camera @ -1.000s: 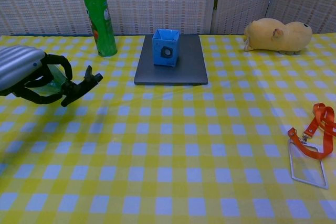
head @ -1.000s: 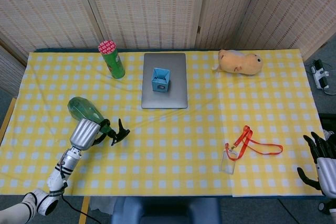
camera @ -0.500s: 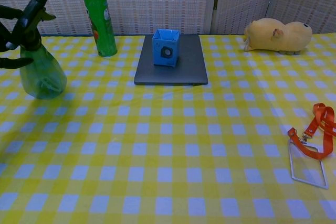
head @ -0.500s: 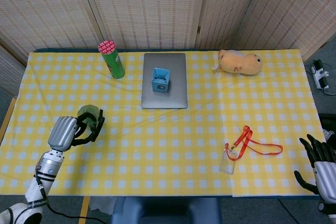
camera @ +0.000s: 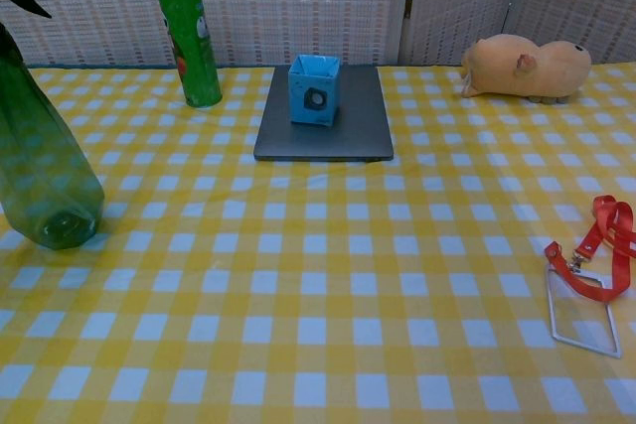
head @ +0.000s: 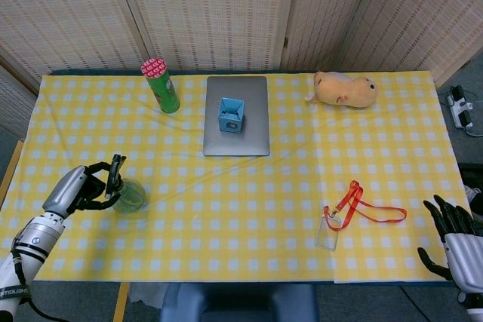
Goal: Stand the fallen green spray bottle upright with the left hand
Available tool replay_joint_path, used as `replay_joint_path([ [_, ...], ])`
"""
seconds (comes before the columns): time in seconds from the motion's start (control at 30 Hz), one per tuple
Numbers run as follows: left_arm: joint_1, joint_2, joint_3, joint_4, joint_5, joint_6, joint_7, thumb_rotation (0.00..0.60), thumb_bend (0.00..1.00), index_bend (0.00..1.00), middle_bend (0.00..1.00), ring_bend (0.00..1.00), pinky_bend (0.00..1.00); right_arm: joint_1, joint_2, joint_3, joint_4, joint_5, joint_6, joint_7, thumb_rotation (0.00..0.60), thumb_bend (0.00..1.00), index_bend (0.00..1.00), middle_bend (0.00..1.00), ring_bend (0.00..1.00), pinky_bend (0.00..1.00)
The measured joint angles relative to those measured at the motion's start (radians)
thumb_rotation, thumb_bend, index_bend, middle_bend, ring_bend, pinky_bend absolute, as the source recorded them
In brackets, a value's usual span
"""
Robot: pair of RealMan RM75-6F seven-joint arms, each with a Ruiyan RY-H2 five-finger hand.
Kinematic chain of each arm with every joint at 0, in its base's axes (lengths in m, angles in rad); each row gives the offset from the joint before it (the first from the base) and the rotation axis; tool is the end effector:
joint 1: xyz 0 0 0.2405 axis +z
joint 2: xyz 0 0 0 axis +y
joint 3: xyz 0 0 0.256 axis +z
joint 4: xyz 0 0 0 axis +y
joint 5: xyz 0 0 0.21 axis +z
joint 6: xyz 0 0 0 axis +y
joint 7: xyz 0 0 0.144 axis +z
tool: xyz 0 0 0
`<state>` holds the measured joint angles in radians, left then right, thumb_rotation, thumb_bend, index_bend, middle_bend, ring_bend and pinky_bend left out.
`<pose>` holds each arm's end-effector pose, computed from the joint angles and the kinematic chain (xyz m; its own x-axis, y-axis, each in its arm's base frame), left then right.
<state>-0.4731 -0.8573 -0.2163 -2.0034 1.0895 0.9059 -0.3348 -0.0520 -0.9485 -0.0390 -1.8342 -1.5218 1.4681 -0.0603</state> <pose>-0.2010 0.2838 0.1569 -0.1376 0.3643 0.9211 0.9904 0.0382 0.1329 -0.3033 -0.1188 0.1773 0.3896 -0.1635 0.9063 -0.9078 0.0979 0.4079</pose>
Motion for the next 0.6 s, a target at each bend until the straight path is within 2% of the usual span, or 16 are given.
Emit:
replay_joint_path([
  [0.17,-0.042,0.021,-0.012,0.029,-0.044,-0.106,-0.053,0.600,0.48,0.72,1.00,1.00,1.00,0.001,0.000,0.002,0.000,0.006,-0.001,0.000,0.600,0.38,0.00,0.00,0.00,0.00],
  [0.27,-0.051,0.018,-0.020,0.048,-0.048,-0.114,-0.068,0.600,0.47,0.62,1.00,1.00,1.00,0.002,0.000,0.002,0.001,0.007,-0.003,-0.002,0.600,0.38,0.00,0.00,0.00,0.00],
  [0.43,-0.048,0.005,-0.031,0.072,-0.033,-0.105,-0.104,0.600,0.37,0.41,1.00,1.00,1.00,0.004,-0.002,0.002,0.001,0.012,-0.009,-0.005,0.600,0.38,0.00,0.00,0.00,0.00],
  [0.6,-0.038,0.003,-0.042,0.094,-0.014,-0.100,-0.155,0.600,0.30,0.34,1.00,1.00,1.00,0.004,-0.003,0.004,-0.001,0.015,-0.006,-0.008,0.600,0.38,0.00,0.00,0.00,0.00],
])
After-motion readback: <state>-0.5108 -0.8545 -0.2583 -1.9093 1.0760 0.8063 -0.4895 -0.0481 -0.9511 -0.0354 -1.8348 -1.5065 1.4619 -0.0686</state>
